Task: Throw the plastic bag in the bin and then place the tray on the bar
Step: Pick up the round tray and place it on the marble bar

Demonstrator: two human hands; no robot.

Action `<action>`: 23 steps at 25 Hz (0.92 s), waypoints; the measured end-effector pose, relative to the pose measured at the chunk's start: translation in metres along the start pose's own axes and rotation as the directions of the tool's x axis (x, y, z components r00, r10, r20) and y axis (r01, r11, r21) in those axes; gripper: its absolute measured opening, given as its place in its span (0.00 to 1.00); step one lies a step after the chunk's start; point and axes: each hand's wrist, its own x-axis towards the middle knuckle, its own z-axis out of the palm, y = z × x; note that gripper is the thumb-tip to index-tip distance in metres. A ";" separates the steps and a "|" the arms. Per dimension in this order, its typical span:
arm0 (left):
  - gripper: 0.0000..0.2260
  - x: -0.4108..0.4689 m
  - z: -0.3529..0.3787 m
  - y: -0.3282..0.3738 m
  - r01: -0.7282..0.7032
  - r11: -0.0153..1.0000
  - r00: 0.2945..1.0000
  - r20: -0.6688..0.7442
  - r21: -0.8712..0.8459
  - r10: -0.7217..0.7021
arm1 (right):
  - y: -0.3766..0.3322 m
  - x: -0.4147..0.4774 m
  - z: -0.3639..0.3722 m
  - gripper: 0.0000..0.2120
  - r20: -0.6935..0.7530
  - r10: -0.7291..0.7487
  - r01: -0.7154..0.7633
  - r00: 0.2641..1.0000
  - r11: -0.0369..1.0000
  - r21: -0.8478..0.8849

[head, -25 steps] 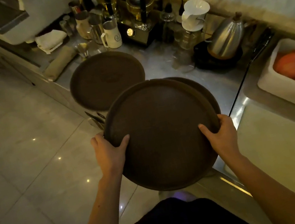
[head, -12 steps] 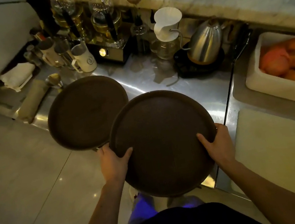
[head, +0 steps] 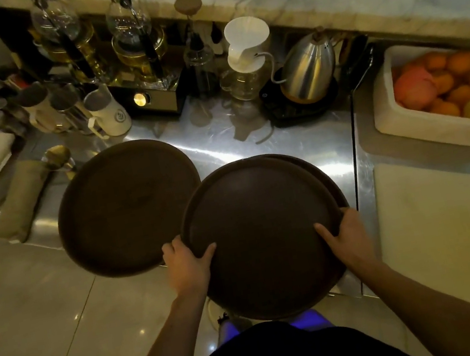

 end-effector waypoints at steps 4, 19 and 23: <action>0.35 0.006 0.003 -0.003 -0.034 0.999 0.998 0.047 0.013 0.033 | 0.000 0.000 0.003 0.32 -0.025 -0.002 0.001 1.000 0.999 -0.034; 0.26 -0.002 0.027 0.027 -0.194 0.981 0.977 0.096 0.007 0.193 | 0.027 0.013 -0.009 0.28 -0.051 0.115 -0.121 0.992 0.979 -0.163; 0.28 -0.007 0.034 0.049 -0.261 0.965 0.964 0.056 0.019 0.259 | 0.026 0.014 -0.010 0.28 -0.051 0.098 -0.106 0.994 0.979 -0.173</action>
